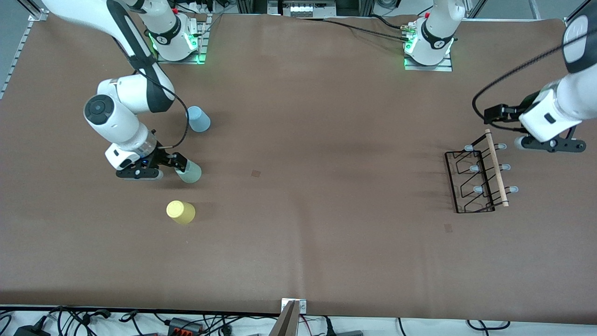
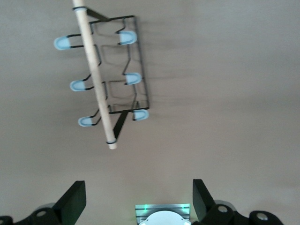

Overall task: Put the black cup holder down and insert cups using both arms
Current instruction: 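Grasp the teal cup with the right gripper while the left gripper grasps the rack handle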

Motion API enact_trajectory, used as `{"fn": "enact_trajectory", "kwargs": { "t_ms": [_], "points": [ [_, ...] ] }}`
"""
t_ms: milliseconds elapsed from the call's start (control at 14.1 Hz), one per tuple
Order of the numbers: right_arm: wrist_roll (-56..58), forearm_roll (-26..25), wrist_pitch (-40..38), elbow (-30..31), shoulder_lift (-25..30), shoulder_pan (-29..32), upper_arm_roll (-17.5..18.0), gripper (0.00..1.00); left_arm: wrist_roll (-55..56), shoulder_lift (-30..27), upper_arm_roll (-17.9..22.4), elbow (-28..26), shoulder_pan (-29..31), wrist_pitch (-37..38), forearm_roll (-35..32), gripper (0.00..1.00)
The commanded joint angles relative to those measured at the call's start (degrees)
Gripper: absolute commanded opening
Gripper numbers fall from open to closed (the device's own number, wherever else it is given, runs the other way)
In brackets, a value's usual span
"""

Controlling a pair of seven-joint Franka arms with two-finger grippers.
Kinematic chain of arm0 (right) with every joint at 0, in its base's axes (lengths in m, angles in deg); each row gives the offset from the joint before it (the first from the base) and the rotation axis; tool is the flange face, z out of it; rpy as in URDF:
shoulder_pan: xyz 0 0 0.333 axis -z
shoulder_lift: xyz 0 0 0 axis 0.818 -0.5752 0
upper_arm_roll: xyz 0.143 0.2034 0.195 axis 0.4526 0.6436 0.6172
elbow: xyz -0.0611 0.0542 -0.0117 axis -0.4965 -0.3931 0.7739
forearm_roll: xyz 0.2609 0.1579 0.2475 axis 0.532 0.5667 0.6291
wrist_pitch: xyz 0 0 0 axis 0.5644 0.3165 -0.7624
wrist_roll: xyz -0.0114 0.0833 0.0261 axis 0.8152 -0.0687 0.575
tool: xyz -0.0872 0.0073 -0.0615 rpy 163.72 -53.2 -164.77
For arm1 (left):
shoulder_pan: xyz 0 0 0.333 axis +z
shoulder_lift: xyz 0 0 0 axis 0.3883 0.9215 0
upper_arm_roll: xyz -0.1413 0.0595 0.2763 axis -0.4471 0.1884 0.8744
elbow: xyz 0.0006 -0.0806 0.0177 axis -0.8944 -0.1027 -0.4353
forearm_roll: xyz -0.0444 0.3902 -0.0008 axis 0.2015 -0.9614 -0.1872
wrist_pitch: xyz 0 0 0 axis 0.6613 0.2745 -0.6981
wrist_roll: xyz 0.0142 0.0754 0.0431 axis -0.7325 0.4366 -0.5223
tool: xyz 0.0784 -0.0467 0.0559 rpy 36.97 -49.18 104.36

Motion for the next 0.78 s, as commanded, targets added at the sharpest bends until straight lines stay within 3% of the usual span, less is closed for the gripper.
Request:
{"fn": "enact_trajectory", "kwargs": {
  "t_ms": [0,212,496,708],
  "points": [
    [-0.74,0.17,2.35,0.52,-1.17,-1.06,-0.07,1.00,-0.27,3.96,-0.02,0.45,2.37,-5.21,-3.30,1.00],
    [-0.83,0.17,2.79,0.69,-2.22,-1.85,-0.07,1.00,-0.80,7.21,-0.11,-1.57,5.63,-17.60,-3.31,0.98],
    [-3.20,0.17,4.29,1.83,-3.63,-2.56,-0.07,1.00,-0.27,6.52,-0.02,-13.06,5.98,-36.67,-3.31,0.90],
    [-3.20,0.17,4.02,2.27,-3.55,-2.56,-0.07,1.00,-0.63,6.34,-0.11,-17.91,7.65,-41.98,-3.31,0.72]
  ]
}}
